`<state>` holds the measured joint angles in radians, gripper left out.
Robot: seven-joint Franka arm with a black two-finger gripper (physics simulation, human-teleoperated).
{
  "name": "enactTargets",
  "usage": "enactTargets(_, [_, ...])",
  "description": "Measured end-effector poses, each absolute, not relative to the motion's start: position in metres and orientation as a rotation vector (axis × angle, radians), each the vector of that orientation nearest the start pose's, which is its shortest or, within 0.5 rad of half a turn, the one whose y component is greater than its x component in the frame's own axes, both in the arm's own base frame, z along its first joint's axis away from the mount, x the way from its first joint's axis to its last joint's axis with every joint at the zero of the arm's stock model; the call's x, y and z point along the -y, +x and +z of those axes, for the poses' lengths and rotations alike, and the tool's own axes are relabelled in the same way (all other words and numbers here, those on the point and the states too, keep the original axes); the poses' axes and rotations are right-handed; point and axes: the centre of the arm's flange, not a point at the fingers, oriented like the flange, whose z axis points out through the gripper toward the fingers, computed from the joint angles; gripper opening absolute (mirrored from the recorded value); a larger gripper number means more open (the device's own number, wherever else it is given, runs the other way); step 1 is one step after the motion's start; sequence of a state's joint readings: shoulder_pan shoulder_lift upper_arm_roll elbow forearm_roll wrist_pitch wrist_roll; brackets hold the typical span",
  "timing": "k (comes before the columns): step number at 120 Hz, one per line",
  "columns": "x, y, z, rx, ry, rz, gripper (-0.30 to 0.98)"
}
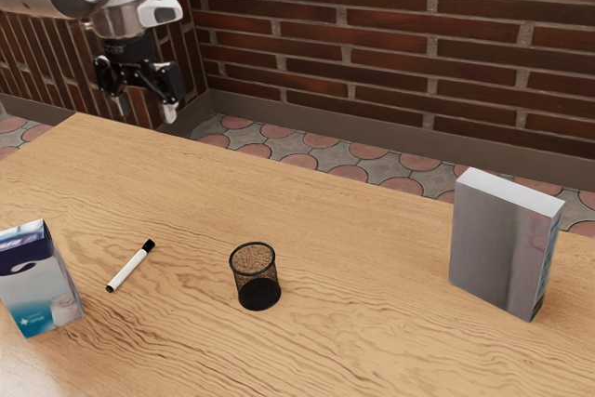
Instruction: Put the marker into the pen holder.
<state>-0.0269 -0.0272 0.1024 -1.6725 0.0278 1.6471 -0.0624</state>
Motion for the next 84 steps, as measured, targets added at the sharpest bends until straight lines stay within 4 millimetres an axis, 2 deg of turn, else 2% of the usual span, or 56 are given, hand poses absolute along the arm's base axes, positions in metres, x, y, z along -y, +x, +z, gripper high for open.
enactTargets(12, [-0.030, 0.548, 0.588, 0.177, -3.111, 0.029, 0.69])
enactTargets(25, [-0.031, 0.536, 0.542, 0.188, -3.113, 0.151, 0.69])
enactTargets(31, [-0.046, 0.527, 0.515, 0.234, -3.110, 0.209, 0.68])
enactTargets(45, [-0.105, 0.502, 0.466, 0.425, -3.094, 0.312, 0.69])
enactTargets(53, [-0.119, 0.488, 0.435, 0.481, -3.084, 0.375, 0.69])
enactTargets(65, [-0.115, 0.476, 0.391, 0.483, -3.078, 0.423, 0.69])
enactTargets(84, [-0.105, 0.488, 0.343, 0.437, -3.070, 0.429, 0.68])
